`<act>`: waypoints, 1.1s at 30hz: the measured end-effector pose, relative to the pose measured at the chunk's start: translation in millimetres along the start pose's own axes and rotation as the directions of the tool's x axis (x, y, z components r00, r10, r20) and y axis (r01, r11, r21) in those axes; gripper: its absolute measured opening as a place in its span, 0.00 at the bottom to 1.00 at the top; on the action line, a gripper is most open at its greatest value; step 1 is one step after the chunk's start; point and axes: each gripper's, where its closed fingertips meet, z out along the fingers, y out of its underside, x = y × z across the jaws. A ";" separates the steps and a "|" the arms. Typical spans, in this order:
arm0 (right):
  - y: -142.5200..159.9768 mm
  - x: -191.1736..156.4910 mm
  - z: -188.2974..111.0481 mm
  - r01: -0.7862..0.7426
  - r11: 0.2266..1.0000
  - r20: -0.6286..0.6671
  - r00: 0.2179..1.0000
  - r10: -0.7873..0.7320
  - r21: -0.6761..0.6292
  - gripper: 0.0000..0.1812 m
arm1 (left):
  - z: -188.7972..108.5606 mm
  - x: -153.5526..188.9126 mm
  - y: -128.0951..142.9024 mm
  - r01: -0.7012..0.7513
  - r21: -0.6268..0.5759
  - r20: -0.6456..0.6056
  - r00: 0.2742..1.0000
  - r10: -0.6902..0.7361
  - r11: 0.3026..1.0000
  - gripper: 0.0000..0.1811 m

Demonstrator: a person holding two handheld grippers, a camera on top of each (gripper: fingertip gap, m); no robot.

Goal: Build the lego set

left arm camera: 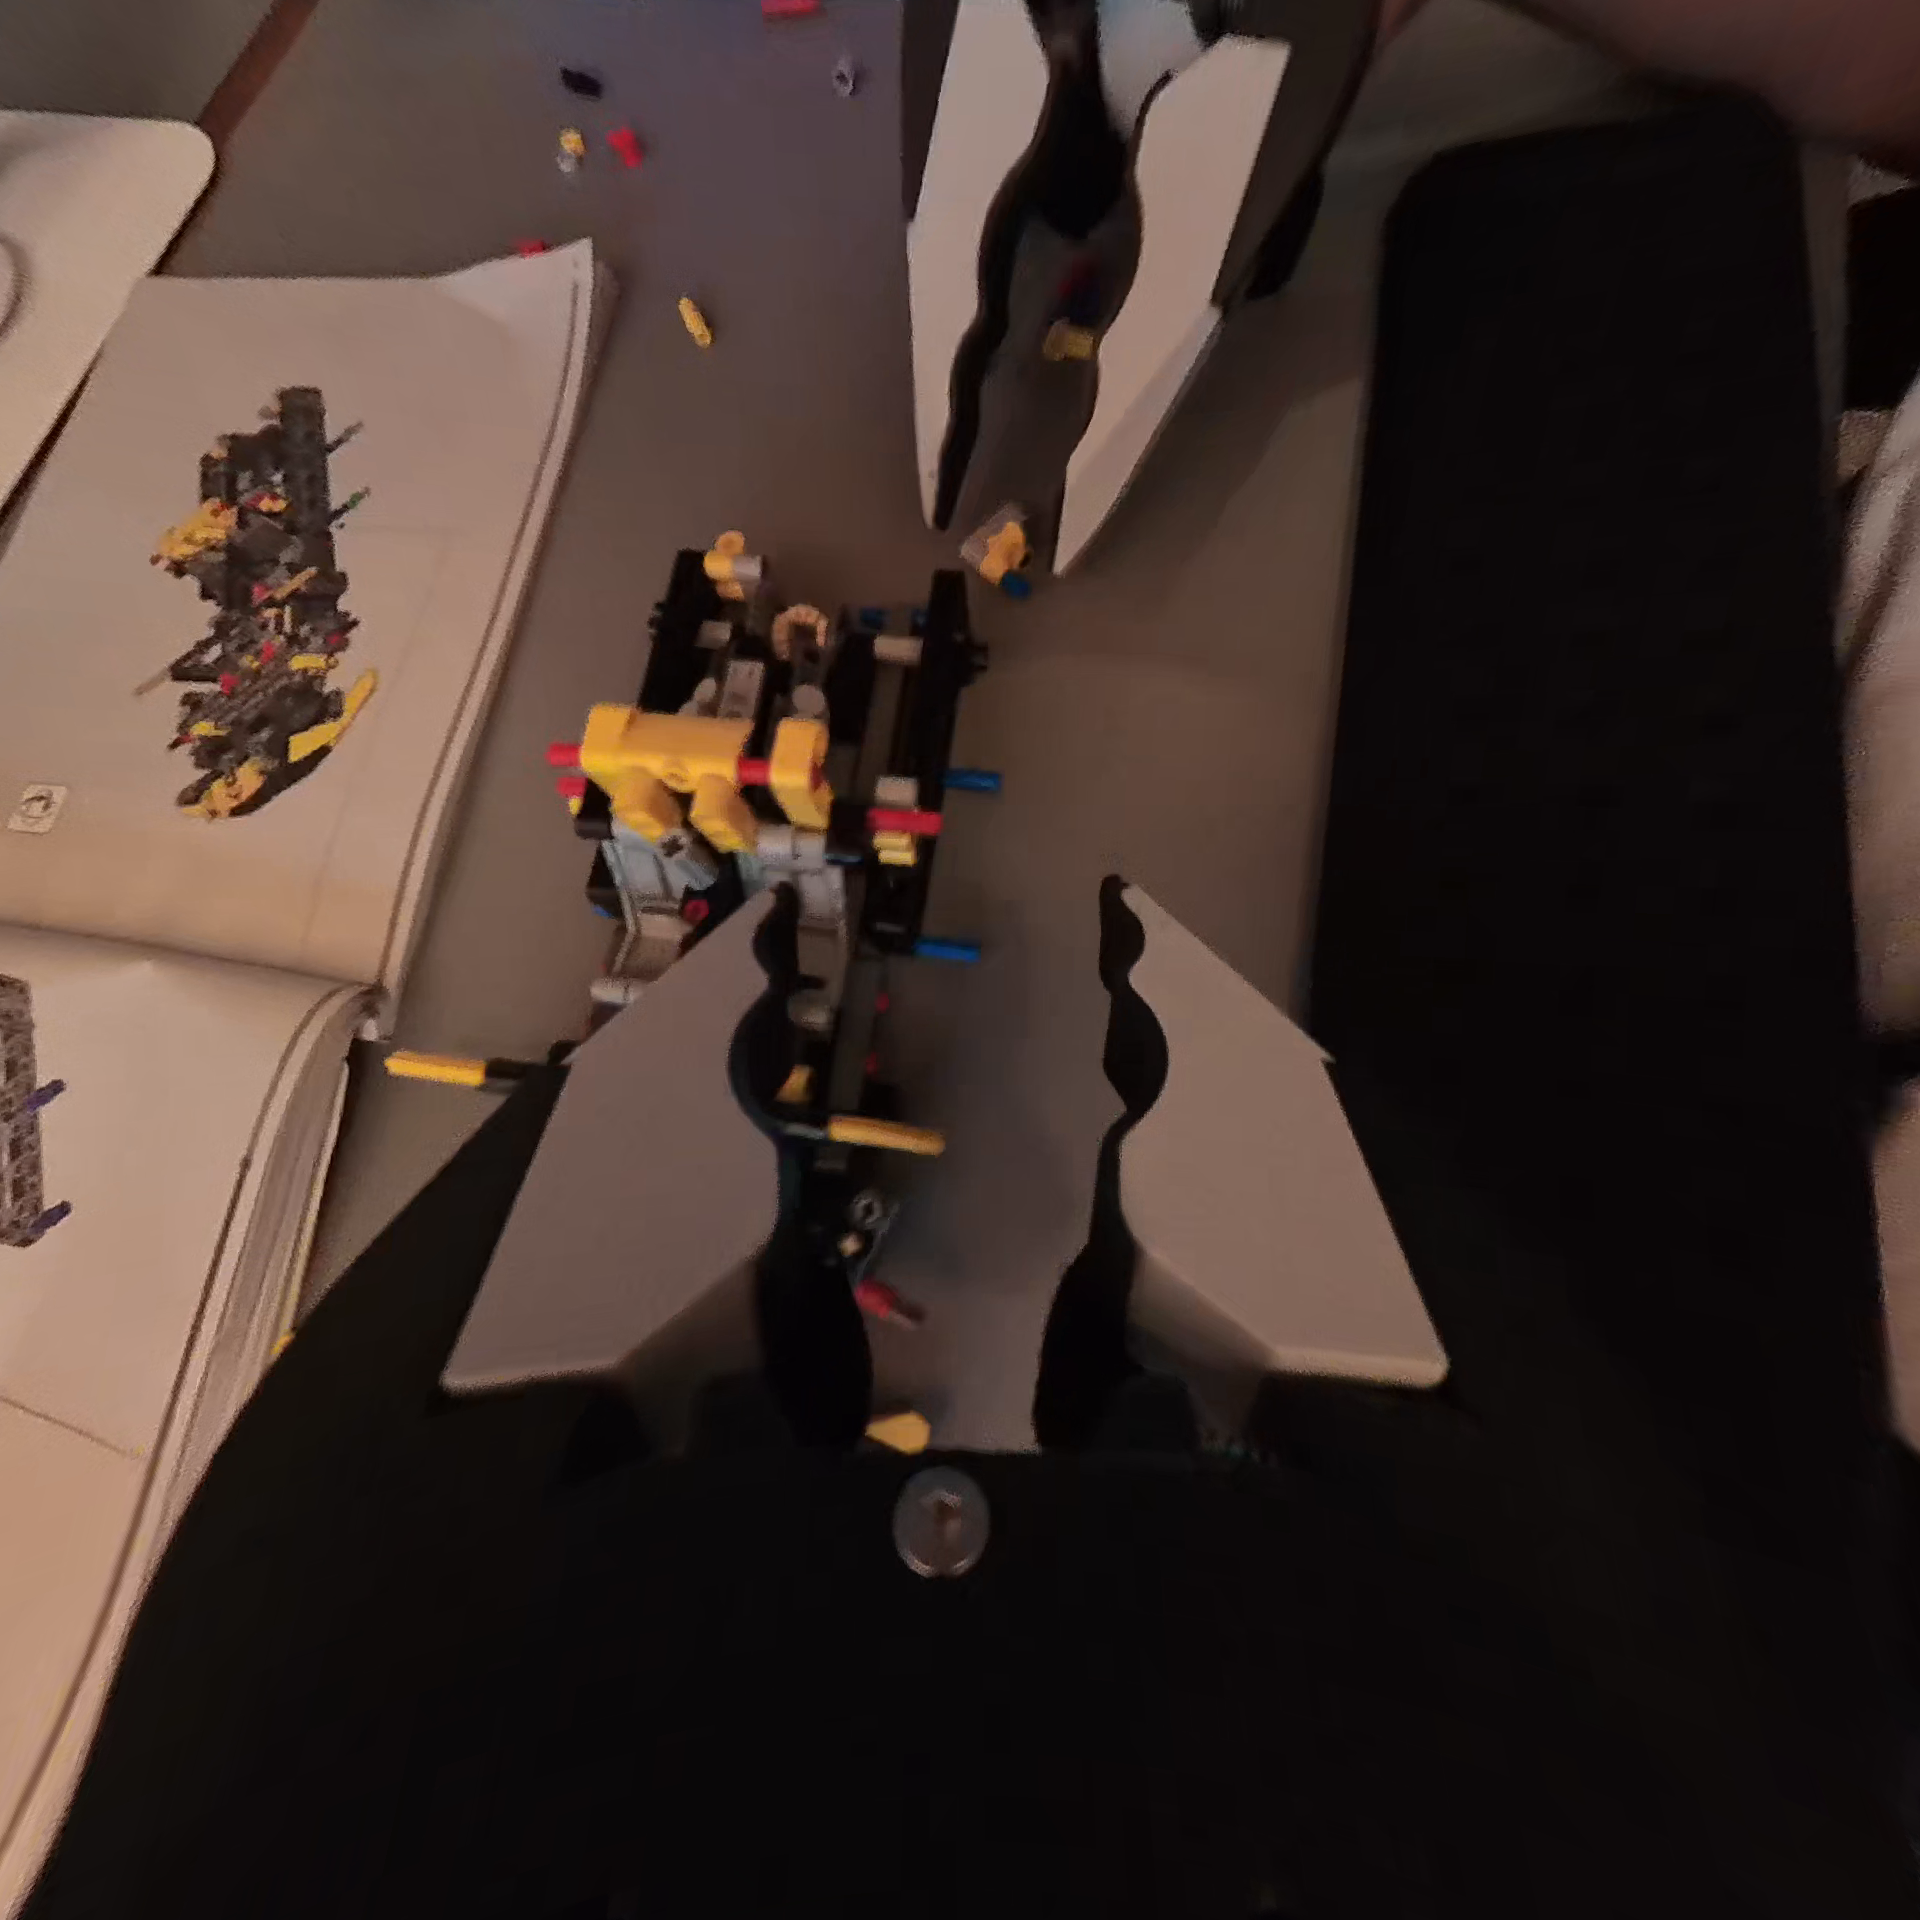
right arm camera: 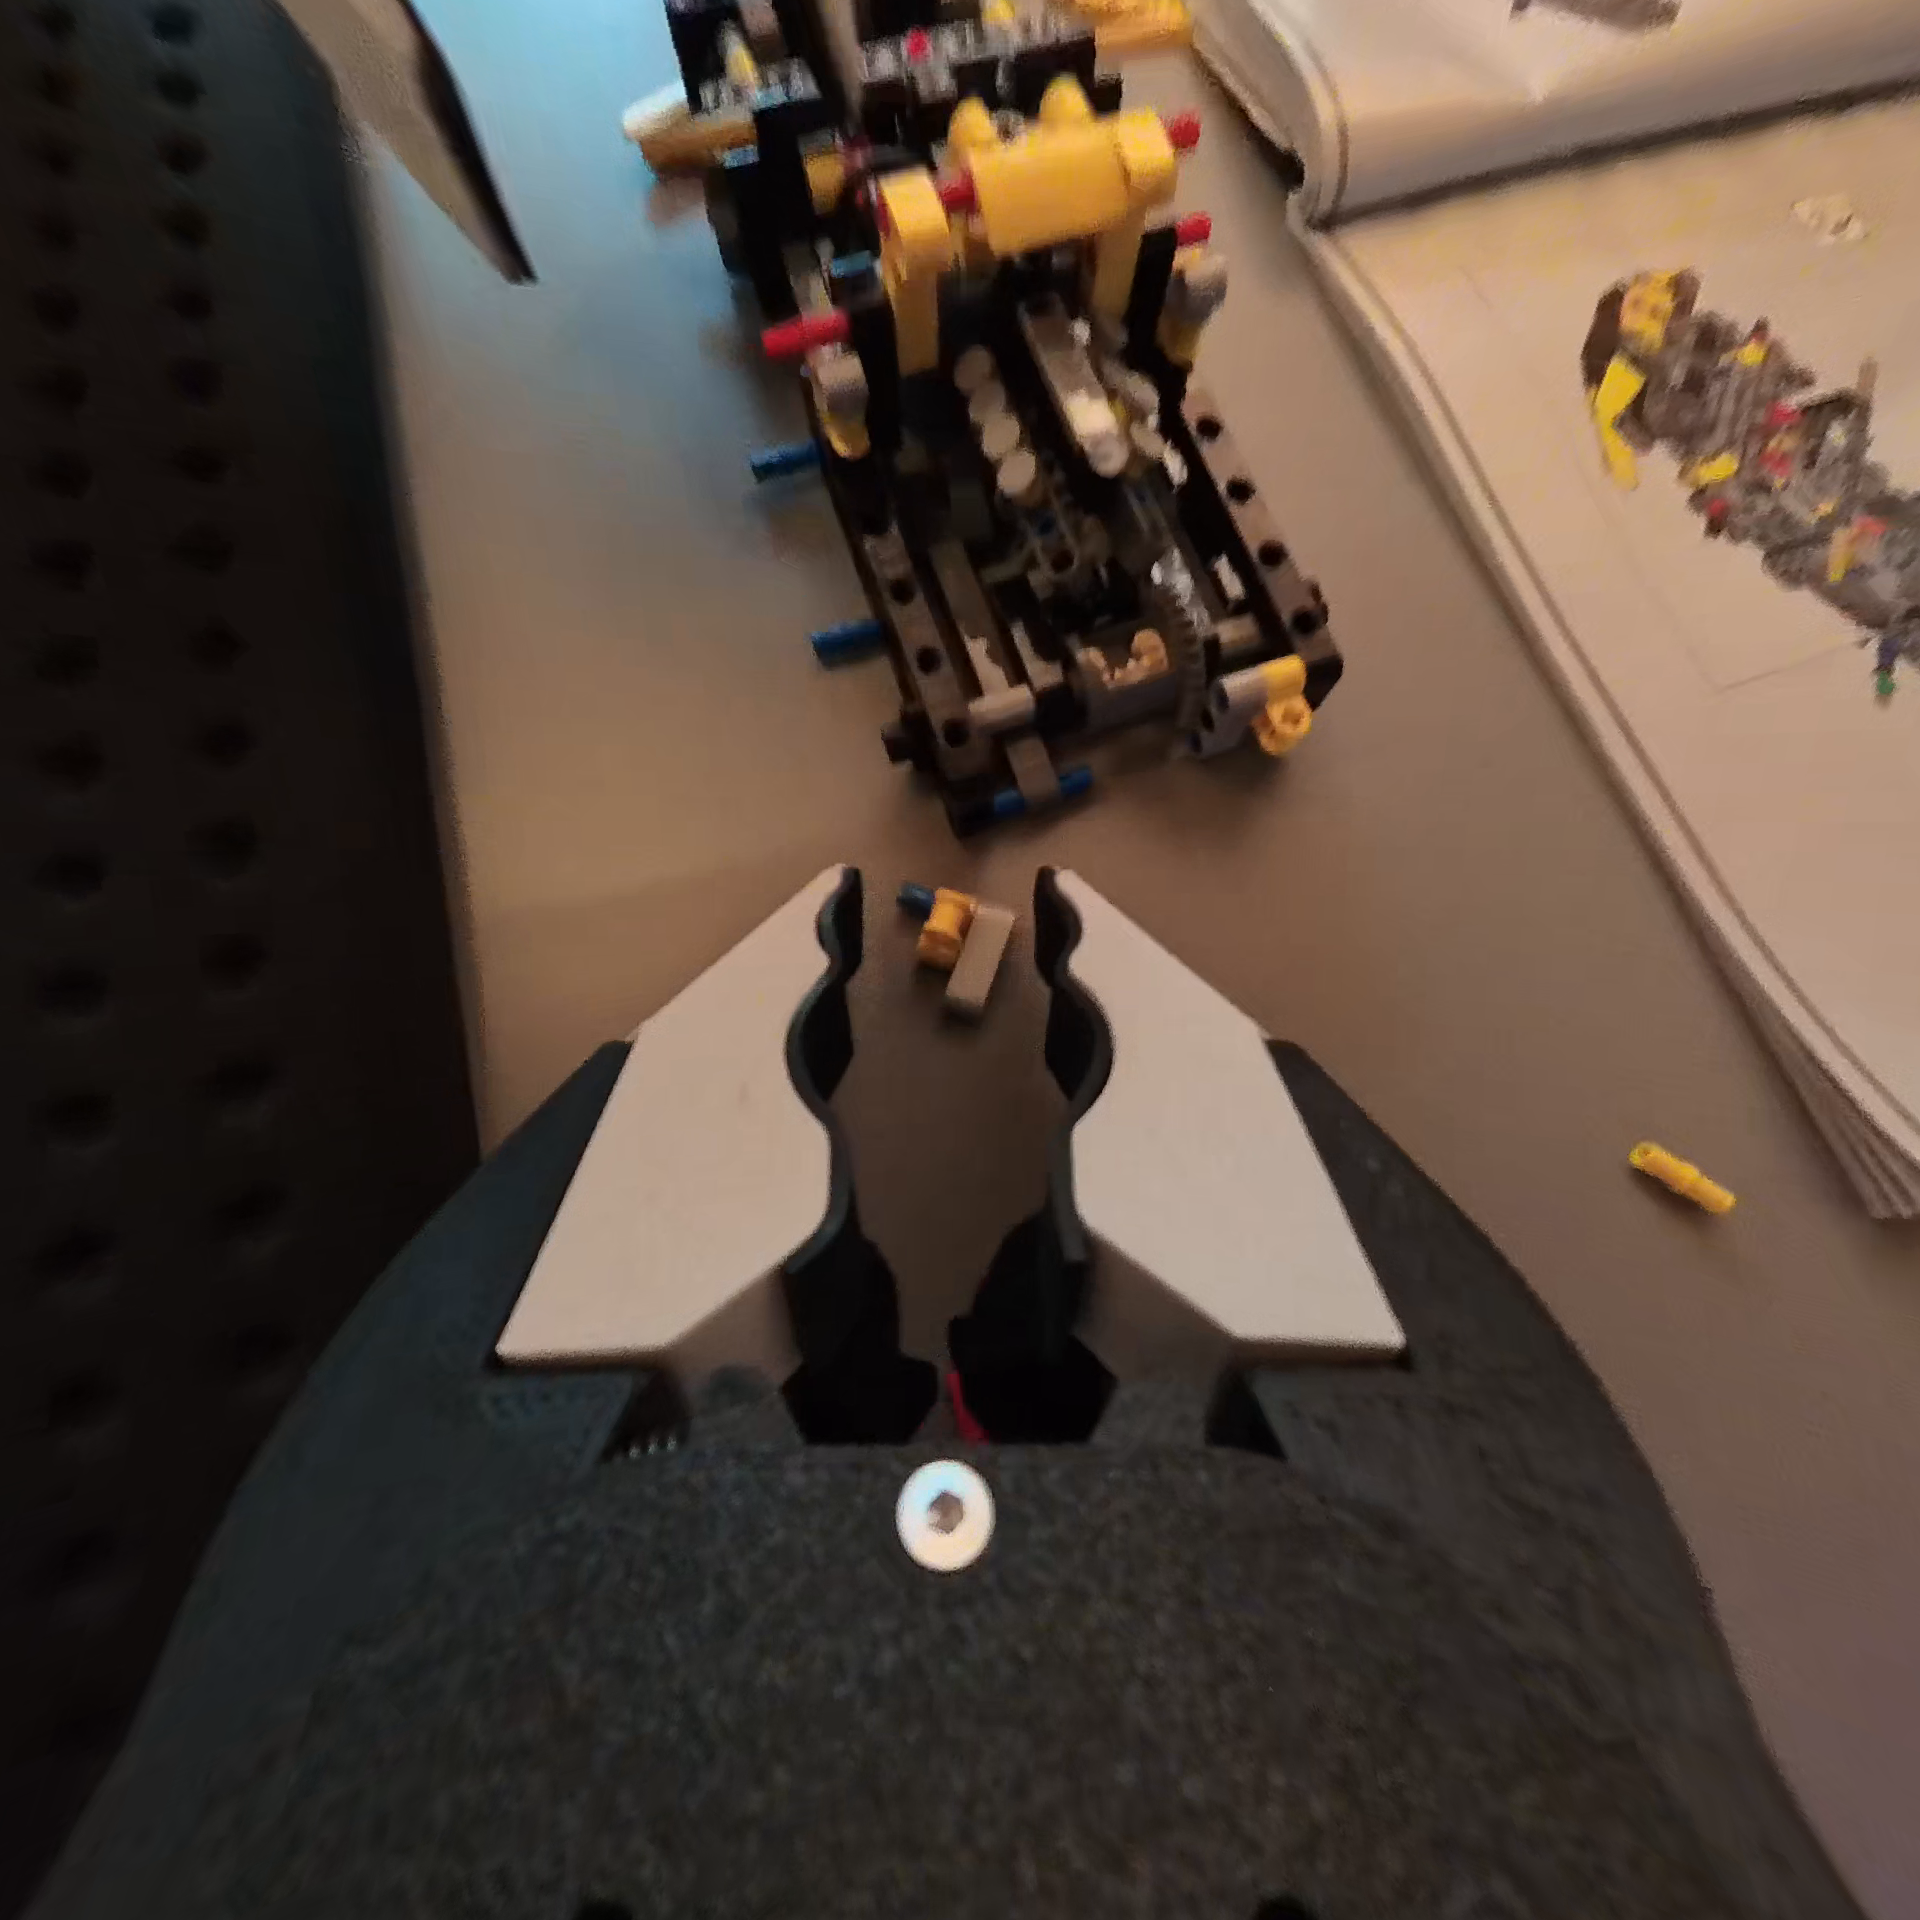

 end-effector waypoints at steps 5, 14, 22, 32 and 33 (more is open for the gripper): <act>-18.3 -5.2 12.0 0.080 0.997 0.042 0.996 -0.080 -0.015 0.16 | -8.7 -42.2 5.1 -0.106 -0.085 -0.029 0.994 0.104 0.991 0.33; -50.7 -20.4 37.2 0.156 0.987 0.058 0.986 -0.153 -0.041 0.17 | 25.6 -45.5 14.0 -0.132 -0.160 -0.222 0.970 0.095 0.978 0.33; -49.1 -16.8 63.3 0.232 0.965 0.031 0.973 -0.230 -0.121 0.06 | 37.2 -48.3 7.3 -0.156 -0.106 -0.140 0.980 0.140 0.982 0.32; -51.4 -65.6 64.9 0.304 0.953 0.275 0.916 -0.293 0.001 0.05 | 44.4 -64.0 7.6 -0.124 -0.095 -0.079 0.990 0.117 0.988 0.30; -49.5 -49.2 63.2 0.338 0.939 0.179 0.929 -0.323 -0.062 0.05 | 43.7 -62.1 8.3 -0.137 -0.081 -0.102 0.986 0.129 0.987 0.30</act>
